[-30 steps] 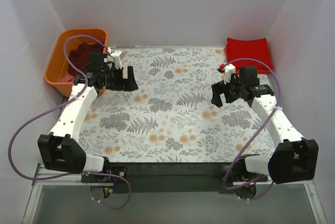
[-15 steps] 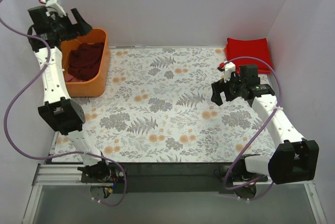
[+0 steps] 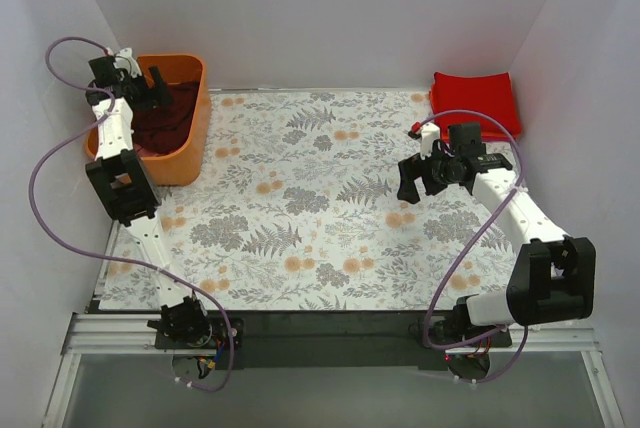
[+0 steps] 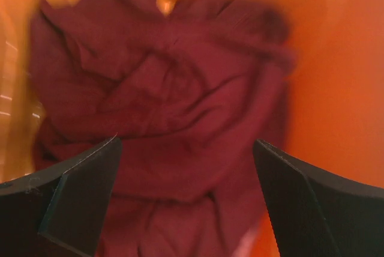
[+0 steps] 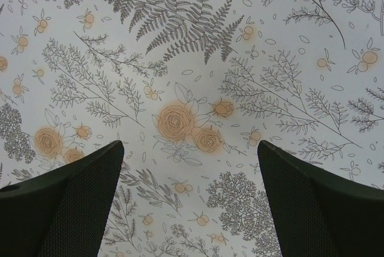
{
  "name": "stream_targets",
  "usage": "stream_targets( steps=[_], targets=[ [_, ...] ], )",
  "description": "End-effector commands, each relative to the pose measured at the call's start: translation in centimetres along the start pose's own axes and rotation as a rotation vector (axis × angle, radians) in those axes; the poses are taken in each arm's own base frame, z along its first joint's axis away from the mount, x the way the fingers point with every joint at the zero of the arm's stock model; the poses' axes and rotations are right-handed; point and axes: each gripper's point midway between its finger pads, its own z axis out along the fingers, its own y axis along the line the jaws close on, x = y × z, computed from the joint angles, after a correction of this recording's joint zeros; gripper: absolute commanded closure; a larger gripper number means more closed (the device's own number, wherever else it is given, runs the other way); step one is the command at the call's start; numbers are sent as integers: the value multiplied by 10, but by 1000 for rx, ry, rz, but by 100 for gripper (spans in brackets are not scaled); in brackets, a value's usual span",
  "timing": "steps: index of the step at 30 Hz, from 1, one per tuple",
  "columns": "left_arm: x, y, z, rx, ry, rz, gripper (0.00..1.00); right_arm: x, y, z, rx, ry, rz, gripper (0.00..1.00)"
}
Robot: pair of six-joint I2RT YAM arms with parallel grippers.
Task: Fold and stack the t-shirts
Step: Grab the tshirt from the pile
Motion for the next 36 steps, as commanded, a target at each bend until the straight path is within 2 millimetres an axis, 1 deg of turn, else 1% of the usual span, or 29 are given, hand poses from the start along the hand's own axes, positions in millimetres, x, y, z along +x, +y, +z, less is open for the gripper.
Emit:
stream_targets(
  steps=[1, 2, 4, 5, 6, 9, 10, 12, 13, 14, 15, 17, 19, 20, 21, 22, 24, 25, 27, 28, 30, 31, 32, 34, 36],
  targets=[
    [-17, 3, 7, -23, -52, 88, 10, -11, -1, 2, -17, -19, -18, 2],
    [-10, 4, 19, -26, -48, 94, 10, -8, -2, 4, -17, -8, -12, 2],
    [-1, 7, 31, -42, -34, 113, 9, -6, -3, 7, -22, 1, -7, 2],
    [5, 6, 41, -43, -34, 119, 10, -3, -2, 9, -27, 11, -2, 2],
    [8, 5, 45, -40, -35, 121, 10, -3, -3, 10, -25, 13, 0, 2],
    [9, -1, 54, -9, -47, 128, 21, -1, -5, 10, -19, 27, 1, 2],
    [6, -2, 55, -9, -59, 132, 35, 0, -5, 10, -18, 30, 1, 2],
    [-7, -6, 50, -13, -94, 123, 53, -1, -5, 9, -16, 28, 0, 2],
    [-18, -5, 46, -26, -130, 125, 69, -2, -5, 8, -16, 26, 0, 2],
    [-21, -6, 43, -26, -142, 117, 85, -3, -3, 7, -21, 25, -2, 2],
    [-39, -12, 28, -27, -182, 123, 92, -3, -3, 6, -25, 23, -1, 2],
    [-62, -15, 11, -48, -249, 116, 100, -3, -1, 4, -27, 21, 0, 2],
    [-93, -21, -20, -52, -330, 120, 100, -4, 1, 2, -33, 19, -2, 2],
    [-103, -24, -31, -55, -361, 109, 100, -3, 2, 2, -38, 21, -1, 2],
    [-107, -24, -40, -62, -379, 101, 100, -4, 2, 2, -41, 18, -2, 2],
    [-134, -31, -69, -66, -459, 115, 100, -4, 4, 1, -46, 16, -6, 2],
    [-153, -37, -95, -65, -525, 104, 100, -2, 5, 1, -49, 17, -4, 2],
    [-173, -42, -120, -64, -590, 113, 100, -2, 7, 0, -53, 15, -6, 2],
    [-190, -48, -145, -58, -656, 113, 100, 0, 8, 0, -57, 16, -6, 1],
    [-205, -54, -167, -44, -712, 115, 100, 1, 8, 0, -60, 17, -4, 2],
    [-219, -63, -187, -23, -763, 125, 100, 3, 9, 1, -64, 20, -3, 2],
    [-232, -71, -206, -9, -811, 125, 100, 2, 9, 1, -70, 19, -3, 2],
    [-238, -75, -215, 1, -832, 123, 100, 2, 10, 1, -71, 19, -3, 1],
    [-248, -90, -230, 58, -866, 121, 100, 1, 10, 2, -76, 16, -2, 1],
    [-261, -111, -253, 137, -918, 140, 100, -1, 9, 1, -74, 12, -4, 2]
  ],
)
